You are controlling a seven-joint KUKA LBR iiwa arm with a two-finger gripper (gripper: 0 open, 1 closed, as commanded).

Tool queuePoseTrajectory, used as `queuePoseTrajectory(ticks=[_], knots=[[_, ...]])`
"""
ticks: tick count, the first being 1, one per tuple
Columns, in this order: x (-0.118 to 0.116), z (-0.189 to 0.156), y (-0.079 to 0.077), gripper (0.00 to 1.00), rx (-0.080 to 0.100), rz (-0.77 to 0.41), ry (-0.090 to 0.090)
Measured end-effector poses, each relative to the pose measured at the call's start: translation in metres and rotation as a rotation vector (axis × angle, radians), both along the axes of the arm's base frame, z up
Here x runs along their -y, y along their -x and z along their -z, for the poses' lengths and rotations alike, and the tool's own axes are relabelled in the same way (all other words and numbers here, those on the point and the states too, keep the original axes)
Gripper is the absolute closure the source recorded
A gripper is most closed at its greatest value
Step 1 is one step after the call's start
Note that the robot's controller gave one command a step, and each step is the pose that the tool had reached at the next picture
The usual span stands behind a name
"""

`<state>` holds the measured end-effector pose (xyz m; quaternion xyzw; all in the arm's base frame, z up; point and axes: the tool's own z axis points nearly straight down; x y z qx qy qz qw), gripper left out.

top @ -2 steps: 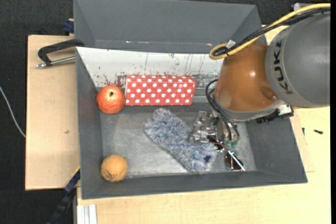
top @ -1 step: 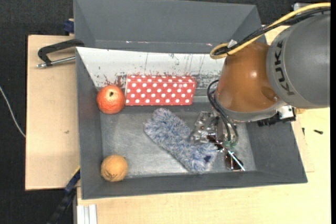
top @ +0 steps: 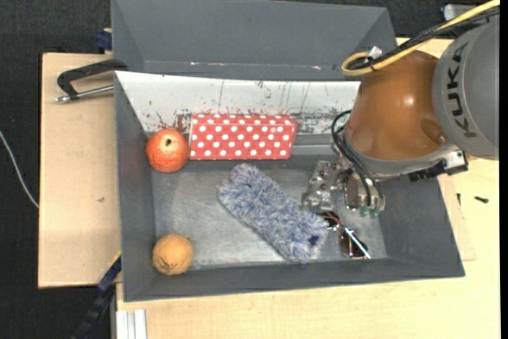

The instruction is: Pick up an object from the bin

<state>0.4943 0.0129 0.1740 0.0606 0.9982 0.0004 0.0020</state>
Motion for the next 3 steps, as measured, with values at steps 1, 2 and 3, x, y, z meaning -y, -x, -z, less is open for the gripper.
queuePoseTrajectory(ticks=[1,2,3], knots=[[-0.005,0.005,-0.003,0.0,-0.004,0.012,-0.001],[-0.003,0.053,-0.016,0.0,0.006,0.032,-0.001],[0.003,0.099,-0.026,1.0,-0.003,0.038,-0.003]])
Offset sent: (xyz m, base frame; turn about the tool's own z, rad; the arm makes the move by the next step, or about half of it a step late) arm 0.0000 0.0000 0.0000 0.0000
